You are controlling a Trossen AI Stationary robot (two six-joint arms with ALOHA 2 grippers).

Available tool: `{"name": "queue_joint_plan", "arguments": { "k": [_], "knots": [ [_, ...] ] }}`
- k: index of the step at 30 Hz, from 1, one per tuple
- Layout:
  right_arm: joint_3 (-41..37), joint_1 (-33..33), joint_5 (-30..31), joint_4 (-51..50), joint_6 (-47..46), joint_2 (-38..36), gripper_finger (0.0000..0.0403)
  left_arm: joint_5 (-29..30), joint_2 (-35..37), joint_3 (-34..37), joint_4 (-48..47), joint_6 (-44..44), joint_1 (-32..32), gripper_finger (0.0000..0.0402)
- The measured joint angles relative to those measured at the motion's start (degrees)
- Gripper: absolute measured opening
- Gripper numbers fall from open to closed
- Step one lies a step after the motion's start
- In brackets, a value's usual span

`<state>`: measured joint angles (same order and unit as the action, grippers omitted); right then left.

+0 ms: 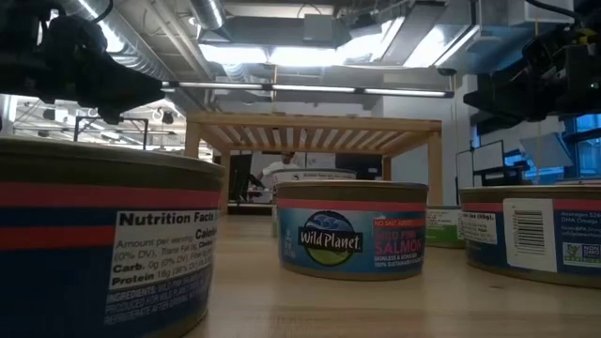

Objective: Stack canned seafood by type on shelf

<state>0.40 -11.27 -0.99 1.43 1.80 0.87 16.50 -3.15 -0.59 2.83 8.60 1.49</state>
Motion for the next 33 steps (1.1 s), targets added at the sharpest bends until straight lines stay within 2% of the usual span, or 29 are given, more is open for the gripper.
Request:
{"name": "queue_joint_plan", "arguments": {
  "k": [12, 30, 33],
  "knots": [
    [0.0, 0.01, -0.02, 0.02, -0.04, 0.0, 0.0012, 0.24, 0.02, 0.0, 0.0, -1.22, 0.03, 0.0129],
    [0.0, 0.0, -0.04, 0.07, -0.2, 0.0, 0.0013, 0.28, 0.01, 0.01, 0.01, 5.16, 0.03, 0.0129],
    [0.0, 0.01, -0.04, 0.11, -1.82, 0.01, 0.0025, 0.41, -0.01, 0.0, 0.8, 5.2, 0.03, 0.0129]
  ]
}}
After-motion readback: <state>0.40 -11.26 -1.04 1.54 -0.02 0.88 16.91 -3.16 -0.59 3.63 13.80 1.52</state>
